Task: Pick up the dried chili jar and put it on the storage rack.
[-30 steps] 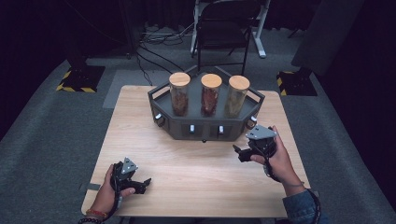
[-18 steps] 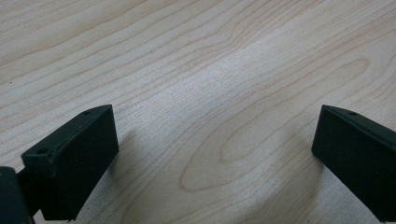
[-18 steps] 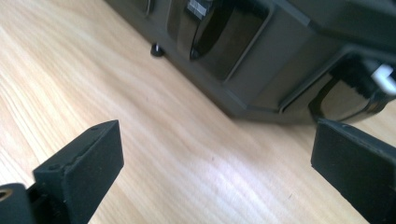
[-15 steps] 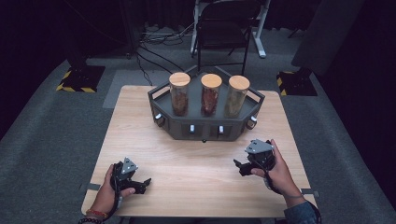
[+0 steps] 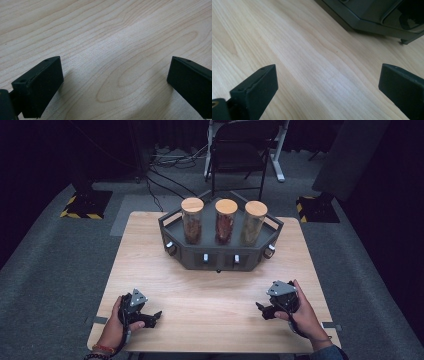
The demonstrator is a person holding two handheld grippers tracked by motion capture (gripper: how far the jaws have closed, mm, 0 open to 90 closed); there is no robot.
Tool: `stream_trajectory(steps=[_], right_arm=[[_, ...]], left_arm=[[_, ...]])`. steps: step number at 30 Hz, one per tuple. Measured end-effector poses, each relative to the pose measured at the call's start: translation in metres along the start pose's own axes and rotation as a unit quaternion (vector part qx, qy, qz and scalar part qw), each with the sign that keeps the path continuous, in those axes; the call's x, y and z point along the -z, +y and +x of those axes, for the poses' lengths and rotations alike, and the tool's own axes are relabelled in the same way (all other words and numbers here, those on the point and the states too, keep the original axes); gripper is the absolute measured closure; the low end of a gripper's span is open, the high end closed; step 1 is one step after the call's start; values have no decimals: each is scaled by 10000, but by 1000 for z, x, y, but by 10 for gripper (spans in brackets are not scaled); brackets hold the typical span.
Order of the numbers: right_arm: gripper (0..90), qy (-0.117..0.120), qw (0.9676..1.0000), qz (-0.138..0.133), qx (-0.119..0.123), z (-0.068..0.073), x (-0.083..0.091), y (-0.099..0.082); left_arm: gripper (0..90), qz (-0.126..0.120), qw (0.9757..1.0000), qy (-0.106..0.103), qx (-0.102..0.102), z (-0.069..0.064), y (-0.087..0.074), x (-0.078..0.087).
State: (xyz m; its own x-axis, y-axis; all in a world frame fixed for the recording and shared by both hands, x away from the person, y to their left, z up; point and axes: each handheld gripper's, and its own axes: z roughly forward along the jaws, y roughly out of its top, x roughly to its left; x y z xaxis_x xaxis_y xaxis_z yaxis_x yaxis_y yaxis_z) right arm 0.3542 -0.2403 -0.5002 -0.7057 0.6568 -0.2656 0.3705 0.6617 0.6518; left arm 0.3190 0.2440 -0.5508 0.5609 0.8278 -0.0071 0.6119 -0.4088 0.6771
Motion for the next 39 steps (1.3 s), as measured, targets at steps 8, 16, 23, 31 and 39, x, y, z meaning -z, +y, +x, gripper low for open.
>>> stream_trajectory(steps=[8, 16, 23, 31, 39], right_arm=[[21, 14, 10000, 24, -62, 0, 1, -19], [21, 34, 9997, 97, -213, 1, -1, -37], [21, 126, 9993, 103, -338, 3, -3, -51], [20, 318, 9963, -33, -793, 2, -2, -67], [3, 557, 9896, -150, -1315, -3, -2, -80]], left_arm=[[4, 0, 10000, -1, 3, 0, 0, 0], [4, 5, 10000, 0, 8, 0, 0, 0], [4, 0, 10000, 0, 3, 0, 0, 0], [4, -1, 10000, 0, 5, 0, 0, 0], [3, 5, 10000, -10, 2, 0, 0, 0]])
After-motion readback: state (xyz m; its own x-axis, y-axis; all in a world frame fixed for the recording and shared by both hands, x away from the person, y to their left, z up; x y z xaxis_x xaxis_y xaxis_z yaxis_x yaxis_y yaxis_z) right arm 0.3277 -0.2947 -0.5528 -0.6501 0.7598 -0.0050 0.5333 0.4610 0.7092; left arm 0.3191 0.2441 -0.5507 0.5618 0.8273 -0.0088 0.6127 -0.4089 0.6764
